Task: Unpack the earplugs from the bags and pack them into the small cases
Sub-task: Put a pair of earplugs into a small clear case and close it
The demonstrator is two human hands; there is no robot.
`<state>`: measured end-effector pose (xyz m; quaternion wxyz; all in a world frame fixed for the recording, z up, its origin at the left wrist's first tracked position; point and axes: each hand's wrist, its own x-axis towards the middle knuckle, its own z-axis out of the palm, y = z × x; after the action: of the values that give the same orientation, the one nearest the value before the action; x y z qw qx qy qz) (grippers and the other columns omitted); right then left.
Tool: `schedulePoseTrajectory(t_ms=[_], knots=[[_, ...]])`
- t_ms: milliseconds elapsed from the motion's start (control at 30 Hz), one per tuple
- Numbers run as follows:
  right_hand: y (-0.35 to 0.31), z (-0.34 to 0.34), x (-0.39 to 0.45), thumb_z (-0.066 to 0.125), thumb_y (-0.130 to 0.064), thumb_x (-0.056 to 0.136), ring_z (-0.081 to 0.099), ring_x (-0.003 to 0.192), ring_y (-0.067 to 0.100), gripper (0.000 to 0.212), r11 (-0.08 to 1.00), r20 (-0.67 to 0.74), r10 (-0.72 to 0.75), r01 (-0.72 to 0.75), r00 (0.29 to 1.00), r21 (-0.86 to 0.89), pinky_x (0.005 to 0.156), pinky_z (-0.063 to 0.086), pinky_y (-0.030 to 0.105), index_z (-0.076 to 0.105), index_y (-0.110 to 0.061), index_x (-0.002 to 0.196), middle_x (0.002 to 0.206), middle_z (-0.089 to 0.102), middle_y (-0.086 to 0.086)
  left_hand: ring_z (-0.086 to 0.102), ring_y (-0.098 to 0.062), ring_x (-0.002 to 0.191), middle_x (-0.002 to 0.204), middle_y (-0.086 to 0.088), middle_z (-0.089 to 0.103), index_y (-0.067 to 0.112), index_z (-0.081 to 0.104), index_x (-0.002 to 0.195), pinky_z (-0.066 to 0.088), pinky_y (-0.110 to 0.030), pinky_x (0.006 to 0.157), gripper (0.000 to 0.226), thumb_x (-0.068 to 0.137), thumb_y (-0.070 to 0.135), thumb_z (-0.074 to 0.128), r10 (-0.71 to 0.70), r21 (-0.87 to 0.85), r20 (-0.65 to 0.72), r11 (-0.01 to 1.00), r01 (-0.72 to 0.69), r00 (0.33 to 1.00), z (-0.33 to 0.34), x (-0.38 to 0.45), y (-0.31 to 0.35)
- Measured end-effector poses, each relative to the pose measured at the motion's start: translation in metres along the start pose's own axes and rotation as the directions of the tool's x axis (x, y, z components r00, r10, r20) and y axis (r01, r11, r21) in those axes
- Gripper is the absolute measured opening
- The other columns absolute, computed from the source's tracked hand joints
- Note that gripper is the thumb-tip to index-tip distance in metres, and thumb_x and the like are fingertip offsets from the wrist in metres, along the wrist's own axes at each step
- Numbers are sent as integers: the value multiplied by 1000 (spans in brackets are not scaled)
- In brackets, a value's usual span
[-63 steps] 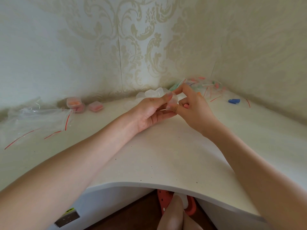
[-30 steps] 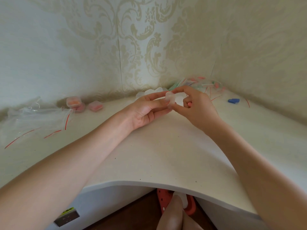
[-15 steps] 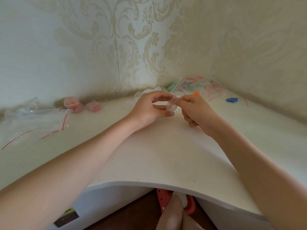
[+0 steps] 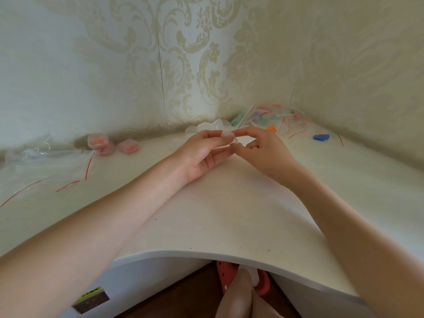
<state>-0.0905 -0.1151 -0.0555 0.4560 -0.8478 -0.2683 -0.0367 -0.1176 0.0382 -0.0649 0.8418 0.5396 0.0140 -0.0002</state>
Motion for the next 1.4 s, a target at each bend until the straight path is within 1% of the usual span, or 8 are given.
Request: schedulePoseTrajectory(t_ms=[167,400,600,767,933,1067,1133,1400], knots=[[6,2,2,67,-36,85,31,41,9,17,998,-62,-24,21,998,-52,55,31,25,61,-25,96,41,34,-9,69,-17,65,79,-7,70,9,55,96,58,-25,67,17,84,5,67,49,66,-55,997,-45,997,1,0,-2],[3,-3,0,71,-38,81,28,42,9,18,987,-100,-150,143,984,-73,52,26,27,63,-34,97,40,32,-8,68,-10,67,82,-6,68,4,63,97,56,-20,64,10,90,10,60,-21,-51,-23,998,20,1000,1,-1,1],[3,-6,3,67,-45,84,34,47,8,21,978,-200,-188,165,962,-126,59,35,29,67,-29,97,43,35,-12,68,-17,79,91,-15,68,-2,57,103,58,-26,74,25,79,6,63,-93,-319,88,941,117,992,-1,-2,6],[2,-2,1,59,-50,88,33,45,9,24,970,-233,-218,183,948,-161,52,28,28,66,-27,83,44,36,-10,64,-20,105,119,-15,64,-1,57,111,55,-33,86,25,87,7,59,-108,-222,143,965,139,984,-2,-2,5],[5,2,3,57,-47,91,35,45,12,23,950,-184,-246,200,951,-240,52,32,31,68,-27,89,42,31,-6,70,-21,93,107,-14,70,-2,64,99,54,-31,87,19,81,3,61,-103,-260,108,957,129,989,-1,-3,2],[8,3,4,52,-45,94,37,45,13,21,927,-134,-242,188,961,-324,72,47,39,65,-29,90,43,33,-6,71,-21,83,97,-16,72,-5,63,98,56,-31,82,29,69,-1,66,-115,-237,17,965,115,993,1,0,1],[9,2,5,51,-41,95,39,45,11,22,921,-144,-243,182,959,-345,63,43,36,66,-25,93,44,35,-6,71,-20,81,91,-15,72,-4,69,88,56,-33,83,26,62,-1,69,-115,-224,10,968,114,993,2,0,1],[7,-8,8,46,-28,99,34,44,4,28,999,-298,-7,-4,954,-35,47,25,19,69,-22,84,52,38,-8,67,-28,90,96,-9,67,8,64,106,58,-32,77,36,70,7,70,-226,-55,165,970,237,960,6,-7,3]])
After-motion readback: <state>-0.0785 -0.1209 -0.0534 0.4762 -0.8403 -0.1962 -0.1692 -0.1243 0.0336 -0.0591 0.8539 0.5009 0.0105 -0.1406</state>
